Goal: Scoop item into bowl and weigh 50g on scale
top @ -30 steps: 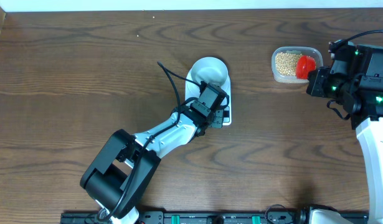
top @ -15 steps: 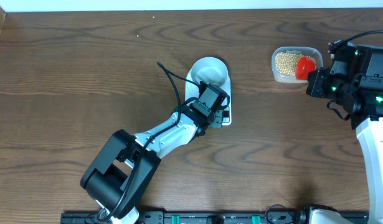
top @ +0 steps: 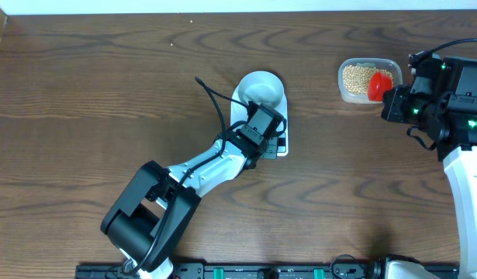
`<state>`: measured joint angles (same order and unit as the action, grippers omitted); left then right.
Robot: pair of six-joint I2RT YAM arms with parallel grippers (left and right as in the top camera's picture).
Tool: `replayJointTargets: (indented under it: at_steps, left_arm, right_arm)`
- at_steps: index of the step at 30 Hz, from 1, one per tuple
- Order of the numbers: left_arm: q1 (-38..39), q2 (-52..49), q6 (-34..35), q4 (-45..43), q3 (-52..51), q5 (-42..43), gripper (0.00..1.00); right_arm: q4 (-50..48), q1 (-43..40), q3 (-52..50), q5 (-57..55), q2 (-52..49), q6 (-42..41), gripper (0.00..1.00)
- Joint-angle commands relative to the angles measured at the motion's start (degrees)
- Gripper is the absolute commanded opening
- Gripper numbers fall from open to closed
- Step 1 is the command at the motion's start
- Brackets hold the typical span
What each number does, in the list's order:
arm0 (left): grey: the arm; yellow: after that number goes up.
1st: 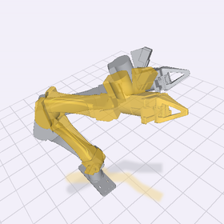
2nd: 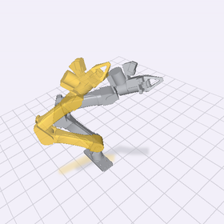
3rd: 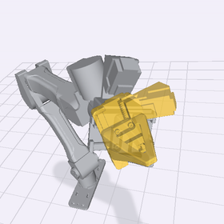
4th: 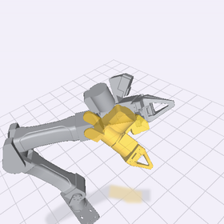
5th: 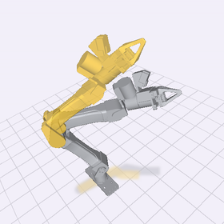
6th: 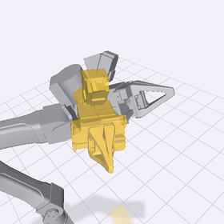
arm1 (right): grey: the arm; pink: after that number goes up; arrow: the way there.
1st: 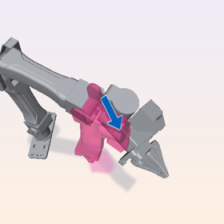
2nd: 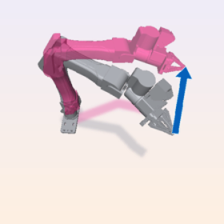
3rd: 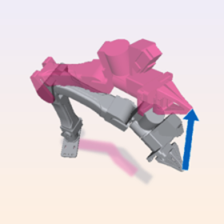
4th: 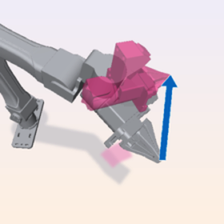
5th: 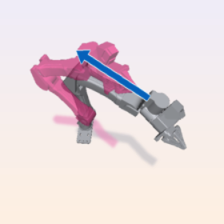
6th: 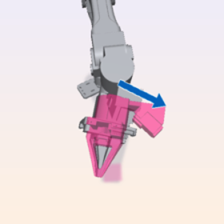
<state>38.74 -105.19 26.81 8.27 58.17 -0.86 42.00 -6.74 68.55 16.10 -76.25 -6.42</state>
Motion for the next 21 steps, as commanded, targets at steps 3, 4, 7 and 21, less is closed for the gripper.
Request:
replayJointTargets:
  at_steps: [3, 4, 7, 21]
  left_arm:
    - [-0.11, -4.07, 0.98, 1.27, 0.17, -1.27, 0.07]
    - [-0.17, -4.2, 1.03, 1.16, 0.17, -1.27, 0.08]
    - [-0.2, -4.44, 1.4, 0.96, 0.17, -1.25, 0.07]
    - [-0.2, 4.76, -2.12, 2.08, 0.46, -1.14, 0.07]
  right_arm:
    - [0.68, -0.35, 1.11, 0.57, -0.28, 0.94, 0.01]
    - [0.72, -0.35, 1.11, 0.57, -0.28, 0.94, 0.01]
    - [0.66, -0.35, 1.11, 0.55, -0.28, 0.94, 0.01]
    - [0.57, -0.35, 1.11, -1.14, -0.28, 0.94, 0.01]
